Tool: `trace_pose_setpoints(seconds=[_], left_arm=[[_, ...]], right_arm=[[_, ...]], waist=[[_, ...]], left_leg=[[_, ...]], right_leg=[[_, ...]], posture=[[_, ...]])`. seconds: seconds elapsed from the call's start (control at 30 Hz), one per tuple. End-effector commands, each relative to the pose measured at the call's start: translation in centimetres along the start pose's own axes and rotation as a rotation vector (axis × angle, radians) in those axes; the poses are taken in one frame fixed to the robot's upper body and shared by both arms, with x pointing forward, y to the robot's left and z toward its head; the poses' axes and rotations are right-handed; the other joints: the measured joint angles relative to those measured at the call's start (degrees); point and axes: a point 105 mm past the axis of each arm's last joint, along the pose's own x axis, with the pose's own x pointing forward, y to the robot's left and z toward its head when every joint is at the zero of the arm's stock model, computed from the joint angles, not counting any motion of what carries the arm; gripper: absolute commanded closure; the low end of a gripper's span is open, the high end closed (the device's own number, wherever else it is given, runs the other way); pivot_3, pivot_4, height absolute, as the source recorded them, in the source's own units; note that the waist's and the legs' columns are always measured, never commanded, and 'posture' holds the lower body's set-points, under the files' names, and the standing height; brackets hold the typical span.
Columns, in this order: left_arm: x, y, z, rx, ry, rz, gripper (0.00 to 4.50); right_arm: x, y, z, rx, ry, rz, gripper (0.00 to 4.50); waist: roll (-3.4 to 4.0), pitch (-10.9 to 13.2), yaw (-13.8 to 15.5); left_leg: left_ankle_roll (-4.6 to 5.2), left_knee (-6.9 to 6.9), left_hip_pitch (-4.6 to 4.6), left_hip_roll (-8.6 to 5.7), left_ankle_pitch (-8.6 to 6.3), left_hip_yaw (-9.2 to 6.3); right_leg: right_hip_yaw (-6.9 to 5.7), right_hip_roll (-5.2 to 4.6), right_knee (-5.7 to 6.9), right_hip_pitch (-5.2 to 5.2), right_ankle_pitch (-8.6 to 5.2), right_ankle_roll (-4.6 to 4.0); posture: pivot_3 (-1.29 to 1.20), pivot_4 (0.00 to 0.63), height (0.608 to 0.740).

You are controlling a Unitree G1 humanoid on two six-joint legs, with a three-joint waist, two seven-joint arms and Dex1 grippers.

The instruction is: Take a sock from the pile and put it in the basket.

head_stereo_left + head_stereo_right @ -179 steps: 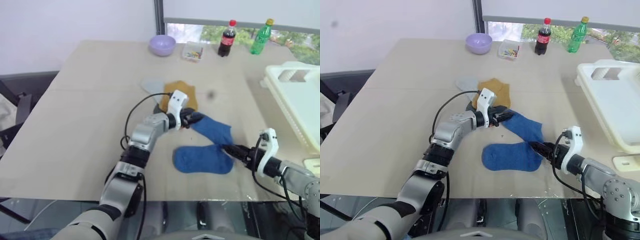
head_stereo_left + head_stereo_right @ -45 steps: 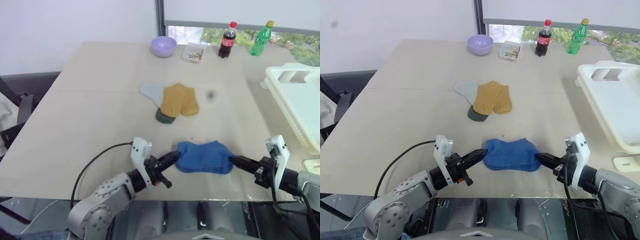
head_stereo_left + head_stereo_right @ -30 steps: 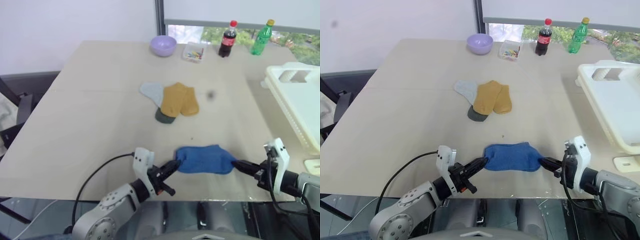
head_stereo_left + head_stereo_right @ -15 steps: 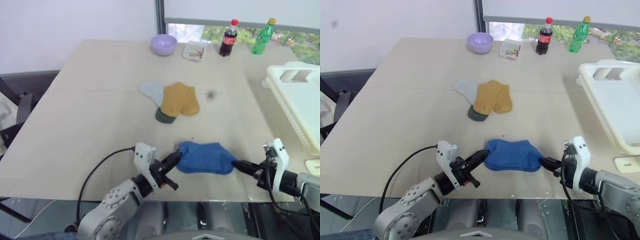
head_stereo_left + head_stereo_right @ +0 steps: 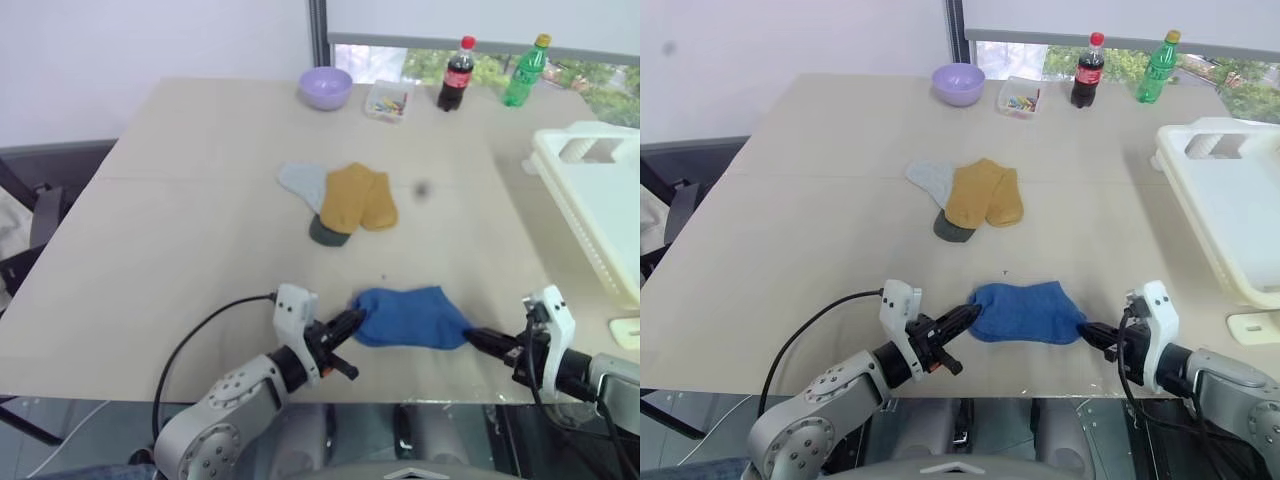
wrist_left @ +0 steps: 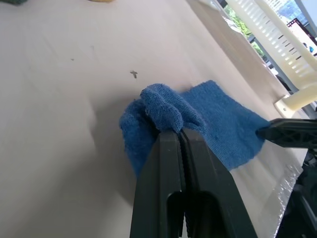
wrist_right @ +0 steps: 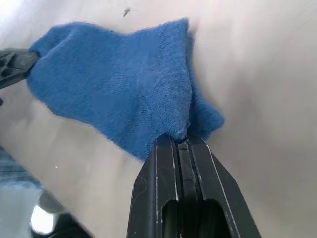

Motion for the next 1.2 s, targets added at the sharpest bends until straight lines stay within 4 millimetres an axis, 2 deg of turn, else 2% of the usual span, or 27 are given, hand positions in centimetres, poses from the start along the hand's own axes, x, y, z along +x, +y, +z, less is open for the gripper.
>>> trace_pose_setpoints(seconds=[0.03, 0.1, 0.2, 0.3, 0.4, 0.47, 0.63, 0.77, 0.93, 1.2], left_arm=[[-0.2, -0.3, 0.2, -0.003, -0.015, -0.011, 4.50], [-0.2, -0.3, 0.2, -0.004, -0.014, -0.010, 4.50], [-0.2, -0.3, 0.2, -0.003, -0.014, -0.012, 4.50], [-0.2, -0.4, 0.2, -0.001, -0.015, -0.014, 4.50], [-0.2, -0.3, 0.3, -0.001, -0.016, -0.014, 4.50], [-0.1, -0.3, 0.3, 0.000, -0.015, -0.015, 4.50], [0.0, -0.3, 0.2, -0.002, -0.011, -0.022, 4.50], [0.1, -0.3, 0.1, -0.001, -0.006, -0.026, 4.50], [0.0, -0.2, -0.1, 0.005, 0.001, -0.033, 4.50], [0.0, -0.1, -0.4, 0.007, 0.006, -0.041, 4.50]], right_arm=[[-0.6, 0.8, 1.3, -0.099, -0.043, 0.062, 3.92], [-0.7, 1.1, 0.9, -0.122, -0.016, 0.085, 3.07], [-1.4, 0.4, 0.4, -0.138, 0.021, 0.070, 1.94], [-2.6, -0.5, 0.4, -0.177, 0.063, 0.065, 1.94], [-2.7, -1.2, 2.6, -0.351, -0.015, 0.049, 1.94], [-1.9, -0.6, 4.0, -0.480, -0.061, 0.072, 1.94], [0.8, 2.1, 5.2, -0.702, -0.126, 0.233, 1.94], [2.5, 2.4, 3.3, -0.846, -0.042, 0.377, 1.94], [4.1, 2.4, 1.8, -0.890, -0.011, 0.502, 1.94], [5.3, 2.0, 0.3, -0.929, 0.048, 0.575, 1.94]], waist=[[0.00, 0.00, 0.00], [0.00, 0.00, 0.02], [0.00, -0.01, 0.13], [0.01, -0.01, 0.09], [-0.03, -0.03, -0.02], [-0.02, -0.02, -0.15], [0.00, -0.04, -0.05], [-0.01, -0.06, 0.18], [-0.02, -0.04, -0.02], [0.00, -0.05, 0.02]], left_leg=[[0.00, 0.00, 0.00, 0.00, 0.00, 0.01], [0.00, 0.01, 0.00, 0.01, 0.00, 0.00], [0.00, 0.01, 0.00, 0.00, 0.00, -0.03], [0.00, 0.01, 0.00, -0.01, 0.00, 0.01], [0.00, 0.10, 0.04, -0.01, 0.00, 0.05], [0.00, 0.12, 0.07, 0.01, 0.00, 0.04], [-0.01, 0.12, 0.14, 0.08, 0.01, -0.05], [-0.02, 0.11, 0.08, 0.06, 0.01, -0.06], [-0.01, 0.14, 0.07, -0.04, 0.02, 0.03], [-0.04, 0.14, 0.28, 0.05, 0.03, 0.02]], right_leg=[[0.01, 0.00, 0.00, 0.00, 0.00, 0.00], [0.01, 0.01, 0.01, 0.00, 0.00, 0.00], [0.00, 0.03, 0.02, 0.00, 0.00, -0.01], [0.03, 0.02, 0.03, 0.00, 0.01, -0.02], [0.06, 0.04, 0.04, 0.02, 0.01, -0.01], [0.07, 0.06, 0.09, 0.02, 0.01, 0.00], [0.08, 0.23, 0.15, 0.03, 0.02, -0.02], [0.09, 0.23, 0.14, 0.03, 0.03, -0.06], [0.15, 0.12, 0.10, 0.04, 0.15, -0.24], [0.14, 0.21, 0.21, 0.17, 0.15, -0.24]], posture=[[0.00, 0.150, 0.729], [0.00, 0.150, 0.729], [0.00, 0.150, 0.729], [0.00, 0.150, 0.729], [0.00, 0.150, 0.729], [0.00, 0.150, 0.729], [0.00, 0.150, 0.729], [0.00, 0.150, 0.729], [0.00, 0.150, 0.729], [0.00, 0.150, 0.729]])
